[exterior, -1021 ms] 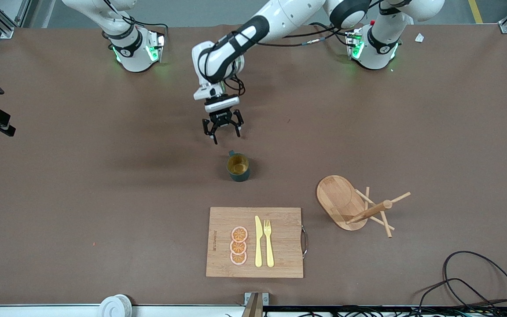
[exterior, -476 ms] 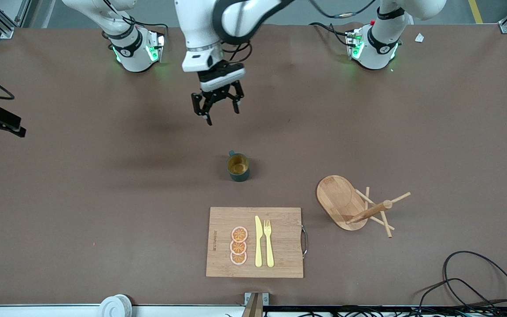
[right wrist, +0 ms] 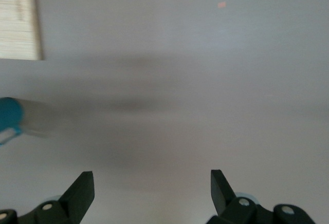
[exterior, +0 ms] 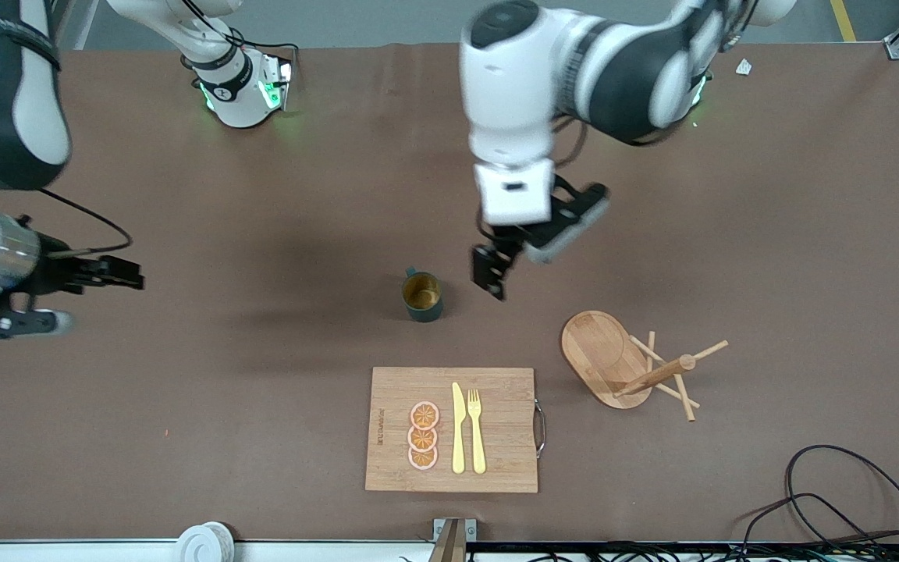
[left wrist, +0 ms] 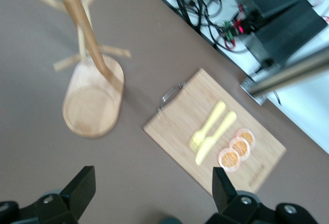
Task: Transfer cup from left to right arm and place
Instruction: 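Raise the left gripper away while the right gripper reaches toward the mug, then grasp the teal mug rim with the right gripper while the left gripper retracts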
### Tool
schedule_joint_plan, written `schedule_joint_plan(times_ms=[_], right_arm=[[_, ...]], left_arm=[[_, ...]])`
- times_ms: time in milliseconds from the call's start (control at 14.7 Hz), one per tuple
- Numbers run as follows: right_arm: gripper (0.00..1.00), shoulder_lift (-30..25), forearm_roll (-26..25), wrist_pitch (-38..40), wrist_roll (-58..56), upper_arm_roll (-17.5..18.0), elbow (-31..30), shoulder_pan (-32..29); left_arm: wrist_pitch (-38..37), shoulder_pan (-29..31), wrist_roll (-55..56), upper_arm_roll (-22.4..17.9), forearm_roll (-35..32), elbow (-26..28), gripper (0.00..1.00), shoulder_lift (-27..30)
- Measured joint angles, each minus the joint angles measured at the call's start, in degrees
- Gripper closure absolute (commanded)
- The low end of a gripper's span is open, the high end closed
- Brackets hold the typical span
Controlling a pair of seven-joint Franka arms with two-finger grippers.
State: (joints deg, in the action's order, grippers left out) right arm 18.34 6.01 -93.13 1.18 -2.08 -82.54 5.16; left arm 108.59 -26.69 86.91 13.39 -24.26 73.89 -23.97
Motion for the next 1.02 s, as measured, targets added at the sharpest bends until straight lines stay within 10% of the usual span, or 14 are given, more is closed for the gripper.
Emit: schedule_joint_plan(times_ms=[1021], right_arm=[[0.00,18.0,2.8,-25.8,66.6,0.4,0.5,29.9]], left_arm=[[-17.1,29.5,-63.8,-2.9,19.4,0.5,0.00,12.0]])
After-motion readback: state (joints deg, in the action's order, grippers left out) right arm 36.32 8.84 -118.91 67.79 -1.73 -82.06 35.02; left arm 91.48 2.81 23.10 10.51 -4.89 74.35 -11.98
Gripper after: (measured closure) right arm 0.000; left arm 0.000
